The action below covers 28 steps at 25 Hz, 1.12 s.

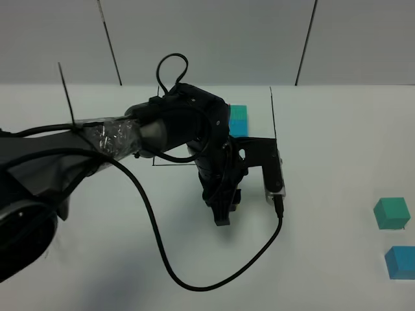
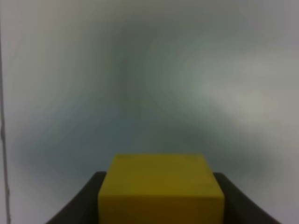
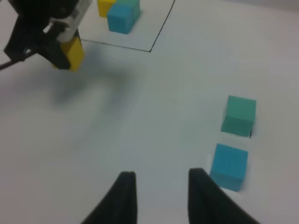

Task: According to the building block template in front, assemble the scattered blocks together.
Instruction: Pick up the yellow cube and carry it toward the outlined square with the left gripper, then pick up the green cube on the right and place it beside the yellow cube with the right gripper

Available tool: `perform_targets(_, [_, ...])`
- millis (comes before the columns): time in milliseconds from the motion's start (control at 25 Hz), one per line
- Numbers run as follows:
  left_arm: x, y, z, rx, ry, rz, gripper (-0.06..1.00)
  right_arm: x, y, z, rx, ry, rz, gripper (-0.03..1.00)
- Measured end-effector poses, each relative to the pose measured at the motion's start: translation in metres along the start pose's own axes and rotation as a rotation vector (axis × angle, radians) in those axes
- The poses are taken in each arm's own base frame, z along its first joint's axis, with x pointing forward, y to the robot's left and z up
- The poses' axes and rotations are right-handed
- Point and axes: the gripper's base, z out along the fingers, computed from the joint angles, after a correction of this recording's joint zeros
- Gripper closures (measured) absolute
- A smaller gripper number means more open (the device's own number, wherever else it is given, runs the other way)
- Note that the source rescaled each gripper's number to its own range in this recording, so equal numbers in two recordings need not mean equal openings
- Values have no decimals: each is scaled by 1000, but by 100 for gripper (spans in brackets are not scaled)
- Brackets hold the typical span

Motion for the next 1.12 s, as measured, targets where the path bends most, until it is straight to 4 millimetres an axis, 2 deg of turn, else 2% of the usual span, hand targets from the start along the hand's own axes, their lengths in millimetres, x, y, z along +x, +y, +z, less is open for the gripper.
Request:
perform_targets(200, [6, -5, 28, 81, 68, -2, 92, 0, 0, 0, 0, 0, 0, 97])
perform_targets(680, [5, -5, 27, 96, 81, -1, 92, 0, 0, 0, 0, 0, 0, 97])
perform_targets(720, [6, -5, 26, 107, 90, -3, 87, 0, 0, 0, 0, 0, 0, 97])
perform_targets(760, [6, -6, 25, 115, 96, -7, 77, 0, 0, 0, 0, 0, 0, 97])
perform_targets(880, [2, -2, 15, 99, 86, -48, 34, 0, 0, 0, 0, 0, 0, 97])
perform_targets(920, [-1, 1, 7, 81, 71, -71, 19, 0, 0, 0, 0, 0, 0, 97])
perform_targets(960, [-4, 4, -3, 62, 54, -92, 9, 0, 0, 0, 0, 0, 0, 97])
perform_targets(1040, [-10, 9, -29, 16, 19, -150, -4, 0, 0, 0, 0, 0, 0, 97])
perform_targets(1120, [-13, 14, -60, -52, -3, -214, -6, 0, 0, 0, 0, 0, 0, 97])
